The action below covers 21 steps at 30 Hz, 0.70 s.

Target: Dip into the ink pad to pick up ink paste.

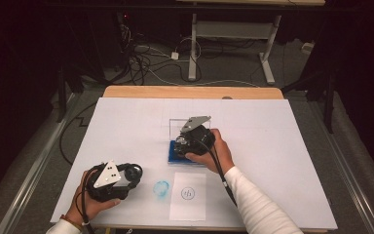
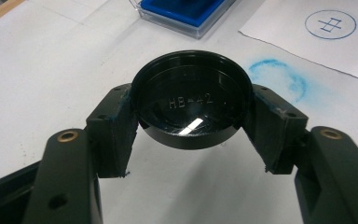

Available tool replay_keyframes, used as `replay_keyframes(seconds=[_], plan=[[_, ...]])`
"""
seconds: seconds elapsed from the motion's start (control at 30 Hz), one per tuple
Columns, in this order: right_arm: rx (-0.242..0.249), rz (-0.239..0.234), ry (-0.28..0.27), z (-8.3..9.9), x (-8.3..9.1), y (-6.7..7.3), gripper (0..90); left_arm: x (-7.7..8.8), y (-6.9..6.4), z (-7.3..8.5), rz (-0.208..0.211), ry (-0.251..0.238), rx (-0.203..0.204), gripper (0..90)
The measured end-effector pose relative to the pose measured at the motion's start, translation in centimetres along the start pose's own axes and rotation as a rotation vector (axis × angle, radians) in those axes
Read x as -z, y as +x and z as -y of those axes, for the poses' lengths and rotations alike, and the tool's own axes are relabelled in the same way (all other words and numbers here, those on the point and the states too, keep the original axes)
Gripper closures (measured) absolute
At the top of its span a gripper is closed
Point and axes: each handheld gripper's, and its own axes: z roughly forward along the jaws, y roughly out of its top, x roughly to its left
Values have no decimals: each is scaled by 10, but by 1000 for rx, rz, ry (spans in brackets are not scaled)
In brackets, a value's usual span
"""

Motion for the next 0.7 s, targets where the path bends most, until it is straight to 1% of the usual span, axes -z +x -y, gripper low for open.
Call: replay_keyframes(seconds=[0.13,0.23,0.3,0.43,0.57,0.7], plan=[[-9,-7,21,1,-11,0,567,1,1,0,-5,16,-29,363],[-18,-9,24,2,-15,0,567,1,2,0,-4,21,-31,363],[-17,-14,26,3,-18,0,566,0,2,0,-4,21,-26,363],[-17,-19,35,4,-23,1,566,0,2,0,-7,22,-29,363],[-17,-23,32,4,-23,-1,567,-1,2,0,-3,27,-31,363],[-37,-24,32,7,-22,-1,567,-1,1,0,0,28,-30,363]])
